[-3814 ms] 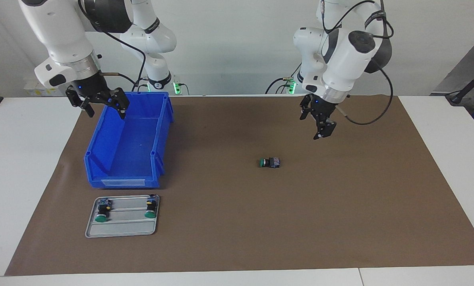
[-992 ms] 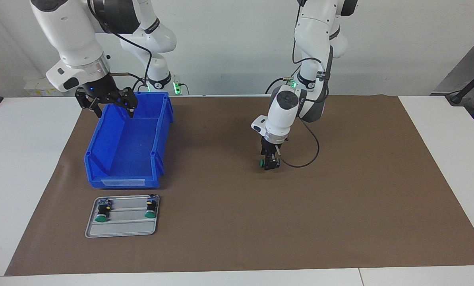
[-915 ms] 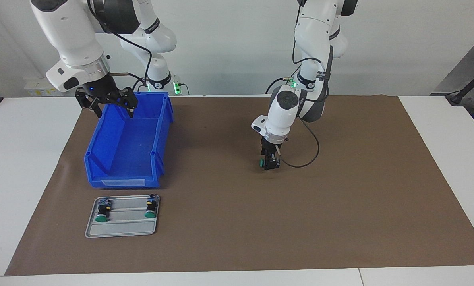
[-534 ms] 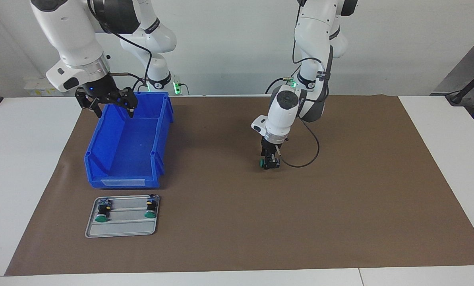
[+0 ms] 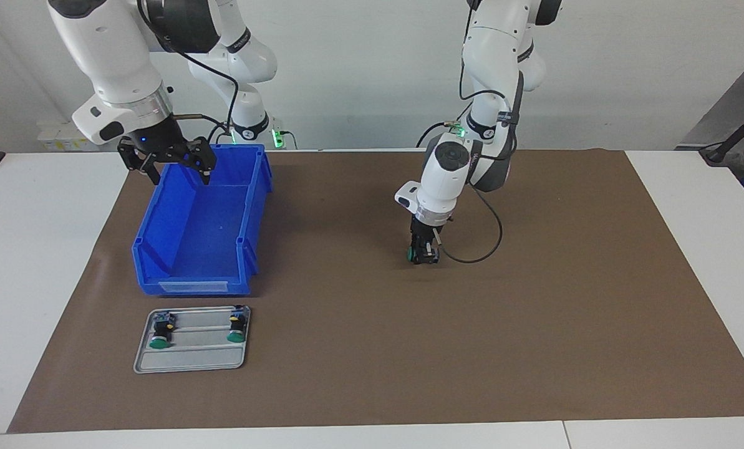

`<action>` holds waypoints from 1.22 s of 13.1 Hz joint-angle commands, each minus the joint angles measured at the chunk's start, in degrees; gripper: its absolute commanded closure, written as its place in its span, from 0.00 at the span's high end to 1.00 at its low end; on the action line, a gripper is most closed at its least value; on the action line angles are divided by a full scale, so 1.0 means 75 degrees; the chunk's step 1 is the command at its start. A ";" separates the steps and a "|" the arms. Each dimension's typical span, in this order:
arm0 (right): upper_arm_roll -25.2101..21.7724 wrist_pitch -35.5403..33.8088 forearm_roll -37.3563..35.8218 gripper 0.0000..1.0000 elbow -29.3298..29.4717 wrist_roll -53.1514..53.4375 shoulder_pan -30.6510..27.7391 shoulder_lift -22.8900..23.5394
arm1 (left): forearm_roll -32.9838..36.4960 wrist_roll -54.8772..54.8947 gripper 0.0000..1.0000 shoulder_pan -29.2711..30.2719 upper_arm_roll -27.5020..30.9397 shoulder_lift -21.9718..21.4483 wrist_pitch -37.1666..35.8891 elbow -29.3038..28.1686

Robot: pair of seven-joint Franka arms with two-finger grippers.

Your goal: Place and press button with both arms

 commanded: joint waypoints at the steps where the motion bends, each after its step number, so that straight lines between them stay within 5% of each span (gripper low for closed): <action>1: 0.0024 -0.0052 0.0134 1.00 0.0023 -0.0143 -0.0049 -0.0001 | -0.0074 0.0053 0.37 -0.0045 0.0072 -0.0080 0.0108 0.0015; 6: 0.0024 -0.0052 0.0134 1.00 0.0023 -0.0144 -0.0049 -0.0001 | -0.0074 0.0053 0.26 0.0002 0.0072 -0.0057 0.0096 0.0097; 8: 0.0024 -0.0052 0.0134 1.00 0.0023 -0.0143 -0.0049 -0.0013 | -0.0074 0.0053 0.14 0.0014 0.0072 -0.0057 0.0084 0.0097; 16: 0.0024 -0.0052 0.0134 1.00 0.0023 -0.0144 -0.0049 -0.0001 | -0.0645 0.0052 0.12 0.0364 0.0060 -0.0197 0.0049 0.0296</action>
